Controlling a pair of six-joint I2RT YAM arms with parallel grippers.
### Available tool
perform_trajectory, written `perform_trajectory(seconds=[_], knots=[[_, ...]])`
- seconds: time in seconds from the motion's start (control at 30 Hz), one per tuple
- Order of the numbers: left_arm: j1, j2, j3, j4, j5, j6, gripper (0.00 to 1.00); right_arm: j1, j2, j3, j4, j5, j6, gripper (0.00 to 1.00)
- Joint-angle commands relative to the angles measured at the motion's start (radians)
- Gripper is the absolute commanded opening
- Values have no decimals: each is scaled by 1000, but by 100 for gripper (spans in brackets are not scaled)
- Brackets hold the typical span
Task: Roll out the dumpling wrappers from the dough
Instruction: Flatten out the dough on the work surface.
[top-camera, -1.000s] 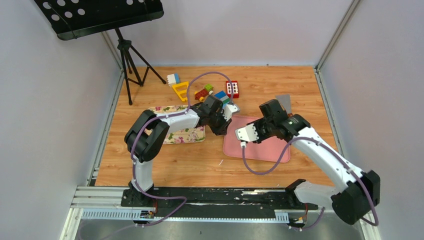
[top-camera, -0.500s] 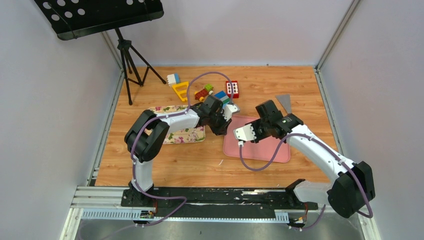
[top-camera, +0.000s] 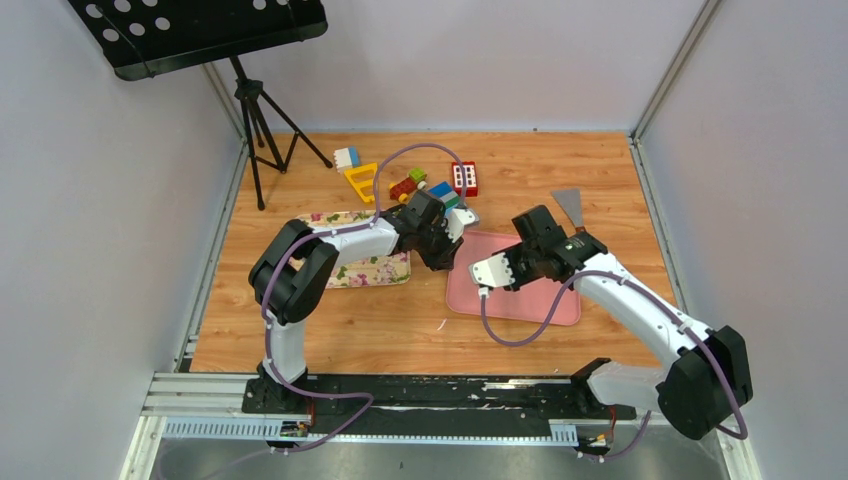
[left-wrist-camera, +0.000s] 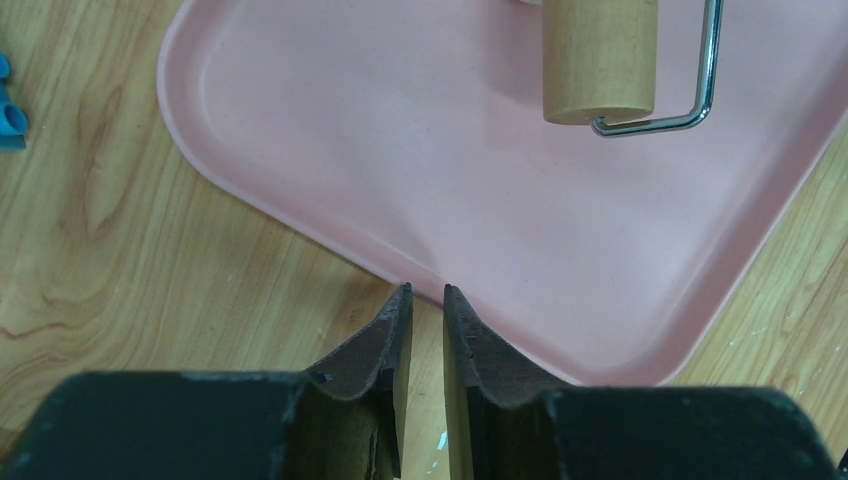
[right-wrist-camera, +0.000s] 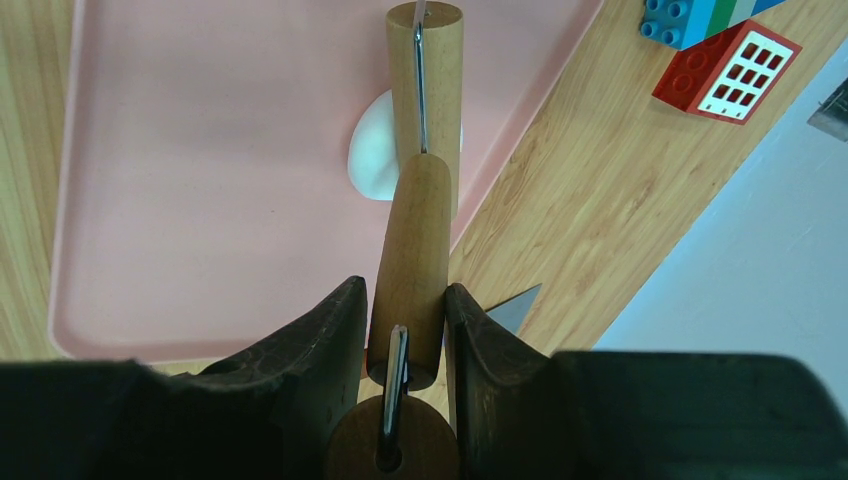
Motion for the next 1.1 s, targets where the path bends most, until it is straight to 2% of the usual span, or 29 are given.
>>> perform_trajectory(seconds=[0.0, 0.63, 0.9, 1.07], knots=[[-6, 17, 9, -19, 36, 2, 24, -8, 46, -71, -312, -30, 57, 0], [-4, 12, 6, -16, 40, -1, 24, -8, 1, -76, -409, -36, 65, 0], [-4, 18, 11, -16, 42, -4, 24, -8, -54, -3, -448, -17, 64, 0], [-3, 18, 12, -17, 40, -4, 24, -8, -88, 84, -384, 18, 65, 0]])
